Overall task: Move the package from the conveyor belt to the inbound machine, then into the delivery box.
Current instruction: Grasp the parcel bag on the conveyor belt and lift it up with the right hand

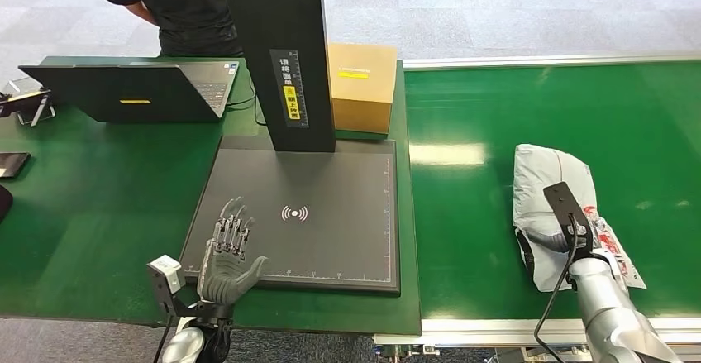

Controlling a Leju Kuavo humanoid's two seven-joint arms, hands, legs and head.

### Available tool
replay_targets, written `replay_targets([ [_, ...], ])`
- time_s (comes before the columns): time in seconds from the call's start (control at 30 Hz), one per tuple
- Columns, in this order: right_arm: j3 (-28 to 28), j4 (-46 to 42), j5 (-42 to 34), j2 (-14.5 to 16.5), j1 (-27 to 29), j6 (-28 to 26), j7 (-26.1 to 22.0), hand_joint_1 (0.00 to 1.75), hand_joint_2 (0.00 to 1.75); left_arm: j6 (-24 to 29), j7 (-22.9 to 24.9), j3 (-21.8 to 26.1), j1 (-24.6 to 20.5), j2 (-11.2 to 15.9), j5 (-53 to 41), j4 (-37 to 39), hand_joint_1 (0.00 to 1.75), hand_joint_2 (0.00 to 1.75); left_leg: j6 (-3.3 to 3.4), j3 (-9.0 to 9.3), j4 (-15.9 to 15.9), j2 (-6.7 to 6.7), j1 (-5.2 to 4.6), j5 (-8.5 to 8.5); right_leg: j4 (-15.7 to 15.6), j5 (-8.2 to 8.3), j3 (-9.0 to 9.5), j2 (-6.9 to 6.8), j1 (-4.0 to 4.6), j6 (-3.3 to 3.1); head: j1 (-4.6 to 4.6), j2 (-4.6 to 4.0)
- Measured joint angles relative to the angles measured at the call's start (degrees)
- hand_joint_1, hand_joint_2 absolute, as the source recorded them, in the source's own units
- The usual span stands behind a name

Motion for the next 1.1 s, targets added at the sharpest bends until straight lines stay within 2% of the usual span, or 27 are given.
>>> replay_targets([
  [0.1, 1.50, 1.65, 3.08, -0.52, -0.78, 0.49, 3.61, 1.75, 1.75, 0.01, 0.01, 0.00, -0.05, 0.00, -0.01, 0.28, 0.00, 1.75, 0.00, 0.02, 0.02, -0.02, 0.00, 0.00, -0.01, 0.00, 0.05, -0.04, 0.02, 0.01, 0.01, 0.00],
  [0.33, 2.57, 2.79, 4.71, -0.79, -1.13, -0.39, 3.58, 1.75, 1.75, 0.28, 0.01, 0.02, -0.10, 0.00, -0.01, 0.69, 0.00, 1.75, 0.01, 0.06, 0.09, -0.03, -0.01, 0.00, -0.02, 0.03, 0.16, -0.04, 0.03, 0.05, 0.01, 0.00],
  [0.53, 2.61, 2.80, 5.59, -0.77, -1.11, -1.05, 1.50, 1.75, 1.75, 0.55, 0.01, 0.04, -0.09, 0.00, -0.01, 0.73, 0.00, 1.75, 0.01, 0.09, 0.12, -0.02, 0.01, 0.00, -0.03, 0.06, 0.19, -0.03, 0.02, 0.06, 0.01, 0.00],
  [0.7, 2.61, 2.77, 6.61, -0.39, -0.71, -4.07, -1.58, 1.75, 1.75, 1.05, -0.02, 0.04, 0.03, -0.01, 0.09, 0.73, 0.00, 1.75, 0.01, 0.08, 0.12, -0.02, 0.02, 0.01, -0.02, 0.08, 0.19, -0.03, 0.02, 0.04, 0.01, 0.00],
  [0.8, 2.58, 2.53, 6.88, 0.08, -0.17, -7.25, -4.84, 1.75, 1.75, 1.54, -0.69, 0.14, 0.34, -0.01, 1.35, 0.46, 0.00, 1.75, 0.00, 0.06, 0.12, -0.02, 0.02, 0.02, 0.00, 0.09, 0.17, -0.03, 0.02, 0.04, 0.01, 0.00],
  [1.0, 1.42, -0.58, 4.13, 2.26, 2.11, -18.07, -16.13, 1.75, 1.75, 3.80, -2.38, 0.80, 2.10, -0.08, 3.85, -3.72, 0.00, 1.75, -0.01, -0.08, 0.09, -0.02, 0.01, 0.03, 0.03, 0.09, 0.01, -0.01, 0.01, 0.03, 0.01, 0.00],
  [1.1, 0.70, -2.97, 2.95, 3.55, 2.76, -20.91, -19.64, 1.75, 1.75, 4.34, -2.51, 0.94, 2.86, -0.14, 4.26, -5.81, 0.00, 1.75, -0.01, -0.11, 0.09, -0.02, 0.01, 0.03, 0.03, 0.08, -0.04, -0.02, 0.01, 0.03, 0.00, 0.00],
])
